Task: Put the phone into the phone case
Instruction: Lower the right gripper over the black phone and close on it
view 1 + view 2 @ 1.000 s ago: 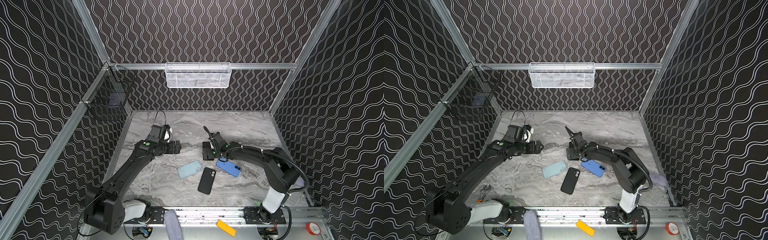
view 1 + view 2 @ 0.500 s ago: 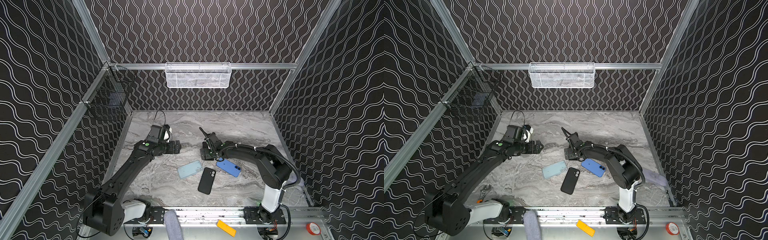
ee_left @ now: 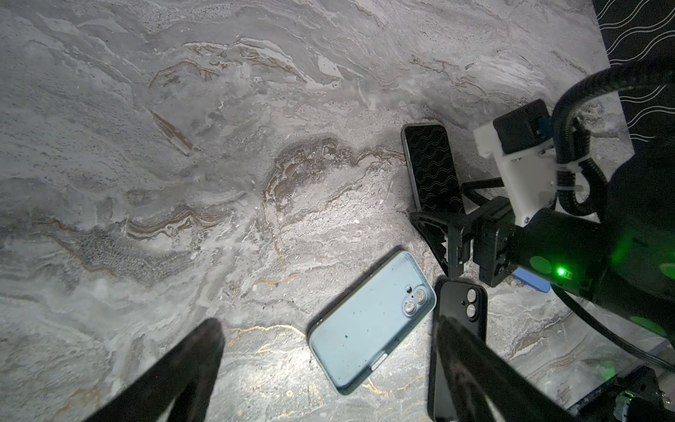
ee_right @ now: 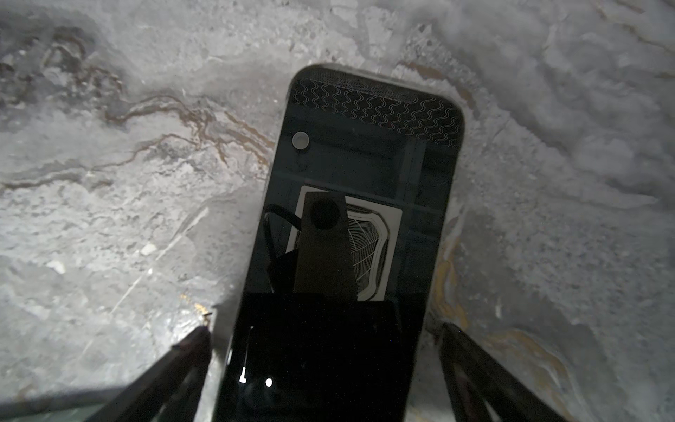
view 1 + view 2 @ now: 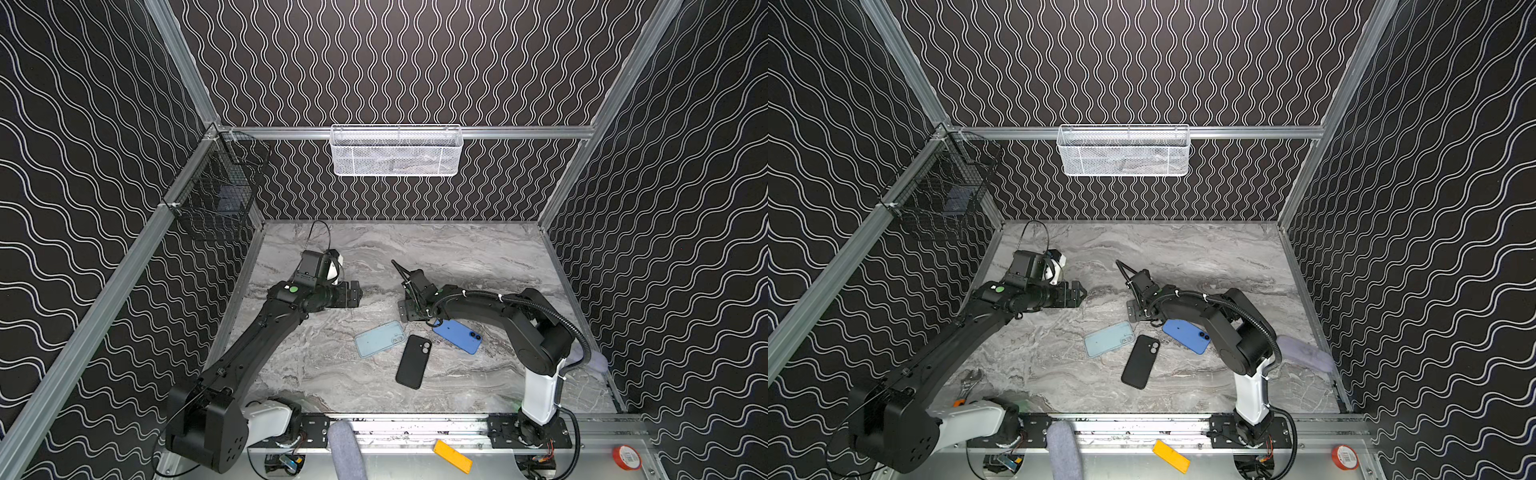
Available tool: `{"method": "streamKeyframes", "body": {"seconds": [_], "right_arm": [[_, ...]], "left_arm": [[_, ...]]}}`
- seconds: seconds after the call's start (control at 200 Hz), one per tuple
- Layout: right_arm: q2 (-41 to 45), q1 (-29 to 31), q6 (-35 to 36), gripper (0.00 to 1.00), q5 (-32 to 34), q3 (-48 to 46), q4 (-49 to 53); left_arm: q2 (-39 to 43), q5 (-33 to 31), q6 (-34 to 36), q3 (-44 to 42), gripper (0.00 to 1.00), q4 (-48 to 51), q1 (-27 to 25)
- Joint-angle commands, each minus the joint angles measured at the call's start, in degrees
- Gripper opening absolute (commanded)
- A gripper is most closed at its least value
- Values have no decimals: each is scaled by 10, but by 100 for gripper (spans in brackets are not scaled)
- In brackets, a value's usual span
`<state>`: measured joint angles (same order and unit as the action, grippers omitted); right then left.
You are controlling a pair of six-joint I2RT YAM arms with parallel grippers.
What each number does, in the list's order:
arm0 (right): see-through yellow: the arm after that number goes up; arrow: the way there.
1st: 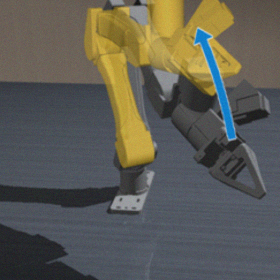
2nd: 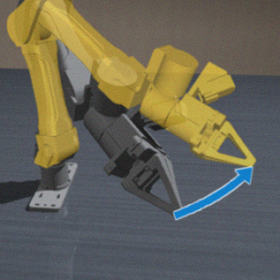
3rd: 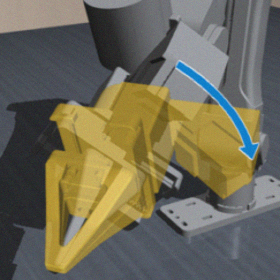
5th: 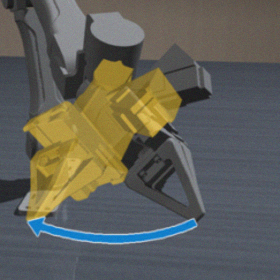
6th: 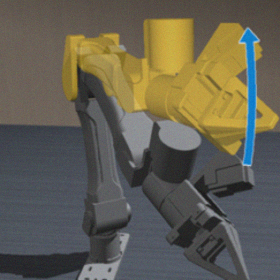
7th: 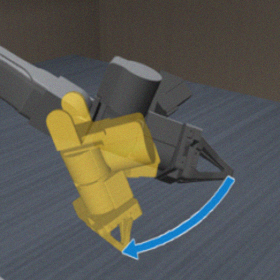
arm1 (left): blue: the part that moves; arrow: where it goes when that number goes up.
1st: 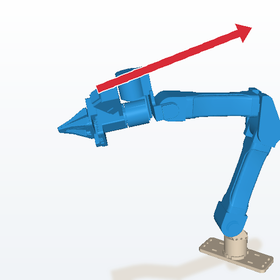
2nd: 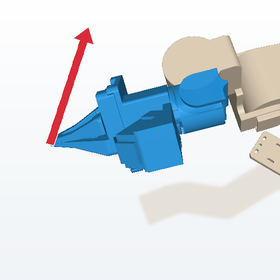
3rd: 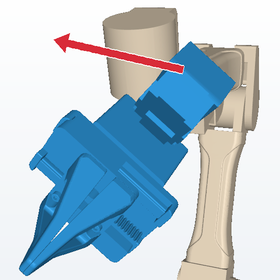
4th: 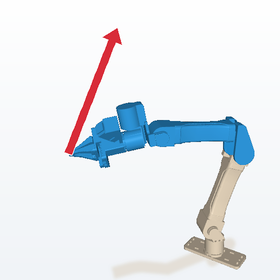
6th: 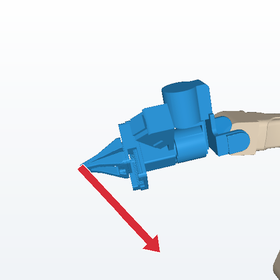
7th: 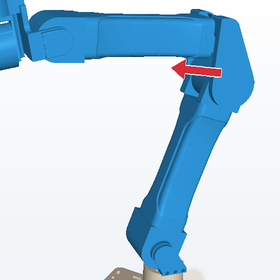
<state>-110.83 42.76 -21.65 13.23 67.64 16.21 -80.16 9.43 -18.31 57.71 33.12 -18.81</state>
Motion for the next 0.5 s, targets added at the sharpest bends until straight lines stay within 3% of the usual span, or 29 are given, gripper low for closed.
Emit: {"method": "streamKeyframes", "body": {"seconds": [0.0, 0.255, 0.365, 0.495], "right_arm": [[-5, 3, -12, 97, -5, -4, 12], [3, 12, -13, 87, -2, -10, 8], [2, 12, -9, 75, -2, -8, 11], [6, 14, -8, 70, 0, -13, 9]], "left_arm": [[2, -6, -8, 2, 96, -7, -1], [3, -8, -9, 2, 96, -6, -1], [2, -11, -9, 1, 96, -6, -1], [1, -11, -9, 2, 96, -5, -1]]}}
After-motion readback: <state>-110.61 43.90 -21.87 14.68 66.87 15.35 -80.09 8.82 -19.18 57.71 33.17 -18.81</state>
